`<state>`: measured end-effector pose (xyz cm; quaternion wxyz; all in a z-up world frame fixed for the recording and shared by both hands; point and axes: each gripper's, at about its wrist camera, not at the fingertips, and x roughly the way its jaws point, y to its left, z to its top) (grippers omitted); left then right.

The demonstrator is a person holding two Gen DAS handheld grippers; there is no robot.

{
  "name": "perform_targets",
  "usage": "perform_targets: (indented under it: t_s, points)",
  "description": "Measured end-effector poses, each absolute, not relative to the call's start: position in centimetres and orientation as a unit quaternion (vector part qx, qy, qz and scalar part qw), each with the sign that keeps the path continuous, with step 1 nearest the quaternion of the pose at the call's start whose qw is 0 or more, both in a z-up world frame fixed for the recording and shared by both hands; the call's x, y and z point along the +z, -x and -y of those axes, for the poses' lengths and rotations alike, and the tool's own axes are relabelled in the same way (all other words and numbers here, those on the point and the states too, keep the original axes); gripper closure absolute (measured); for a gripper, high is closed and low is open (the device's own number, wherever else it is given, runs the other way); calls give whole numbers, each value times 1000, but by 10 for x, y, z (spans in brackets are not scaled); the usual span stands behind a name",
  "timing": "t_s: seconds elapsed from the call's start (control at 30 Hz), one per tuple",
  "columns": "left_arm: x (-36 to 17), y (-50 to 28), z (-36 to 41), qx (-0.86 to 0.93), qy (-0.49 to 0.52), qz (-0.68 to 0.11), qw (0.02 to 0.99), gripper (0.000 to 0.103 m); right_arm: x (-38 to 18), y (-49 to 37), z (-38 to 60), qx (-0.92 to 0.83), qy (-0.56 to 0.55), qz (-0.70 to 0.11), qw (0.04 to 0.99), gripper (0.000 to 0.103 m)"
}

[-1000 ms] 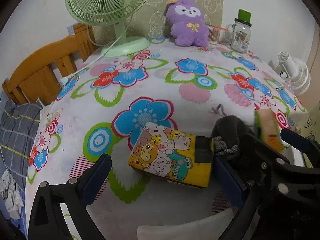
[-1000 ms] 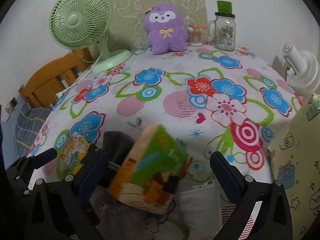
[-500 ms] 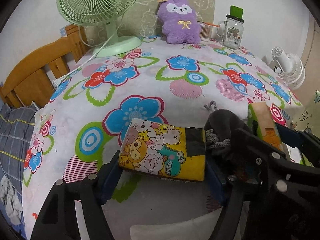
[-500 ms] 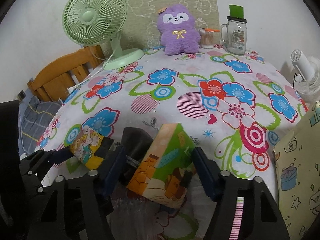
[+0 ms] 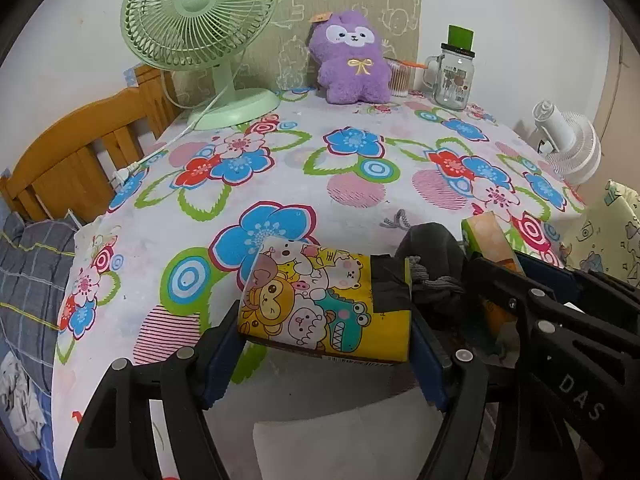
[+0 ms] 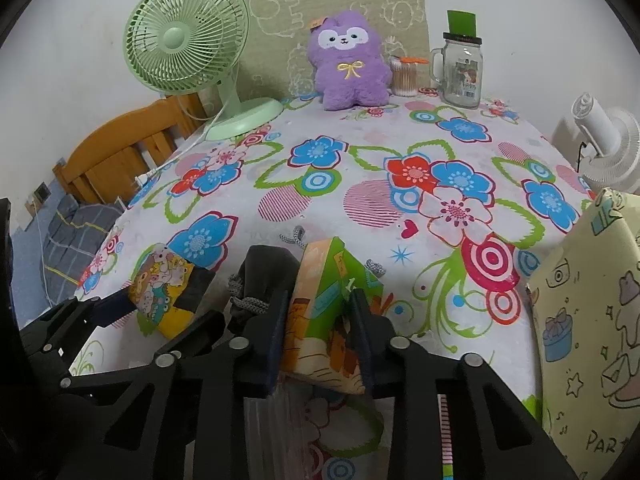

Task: Organize soft objects
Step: 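Grasp the yellow cartoon box with the left tool while the right tool grasps the green box, then carry the yellow cartoon box and green box over the patterned paper box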

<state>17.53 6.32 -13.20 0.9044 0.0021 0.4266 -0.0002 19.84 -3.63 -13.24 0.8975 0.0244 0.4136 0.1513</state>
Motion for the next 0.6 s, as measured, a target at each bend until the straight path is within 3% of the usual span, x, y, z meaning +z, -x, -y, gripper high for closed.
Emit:
perform_targets:
  t_s: [0.23,0.6]
  points:
    - [-125,-166,-58,3,-6,-416,909,27,-127,-191,39,148,-21,-409,900,79]
    - [-114,-151,-48,-4,-9,-402,916,27,-114,-175,46,144,-18,-394,908,81]
